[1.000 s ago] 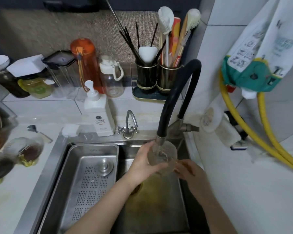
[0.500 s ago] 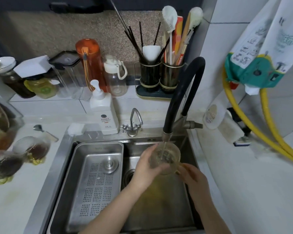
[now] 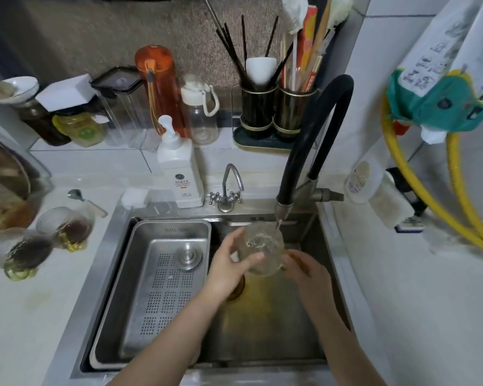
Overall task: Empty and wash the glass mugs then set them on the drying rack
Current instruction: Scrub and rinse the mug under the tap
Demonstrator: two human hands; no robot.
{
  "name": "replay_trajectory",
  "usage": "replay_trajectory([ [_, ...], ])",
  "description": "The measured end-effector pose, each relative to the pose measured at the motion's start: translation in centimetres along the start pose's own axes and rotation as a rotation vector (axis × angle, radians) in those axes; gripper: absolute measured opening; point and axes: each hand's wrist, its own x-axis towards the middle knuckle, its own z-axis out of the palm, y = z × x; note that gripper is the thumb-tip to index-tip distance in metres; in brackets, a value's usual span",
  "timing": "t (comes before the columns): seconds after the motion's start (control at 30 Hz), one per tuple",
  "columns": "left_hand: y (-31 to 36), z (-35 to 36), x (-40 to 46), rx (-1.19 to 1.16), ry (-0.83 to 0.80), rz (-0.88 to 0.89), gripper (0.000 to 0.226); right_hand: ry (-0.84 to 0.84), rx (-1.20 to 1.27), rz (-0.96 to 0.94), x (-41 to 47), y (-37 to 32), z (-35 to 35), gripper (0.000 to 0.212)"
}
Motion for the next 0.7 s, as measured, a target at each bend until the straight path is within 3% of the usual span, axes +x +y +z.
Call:
replay_trajectory([
  [0.2, 0.3, 2.4, -0.7, -0.031, -0.086, -0.015, 0.062, 0.058, -0.024, 0.024, -0.7, 0.7, -2.2, 0.010],
  [0.33, -0.9, 0.5, -0.7, -0.071, 0.016, -0.042, 0.063, -0.052, -0.042, -0.011, -0.2, 0.2, -0.8, 0.013],
  [0.53, -0.2, 2.6, 0.1, -0.039, -0.060, -0.039, 0.062, 0.049, 0.016, 0.051, -0.1, 1.1, -2.0, 0.005],
  [0.7, -1.4, 0.5, -0.6, -0.077, 0.014, -0.071, 0.063, -0.069, -0.002, -0.006, -0.2, 1.1, -0.6, 0.016],
])
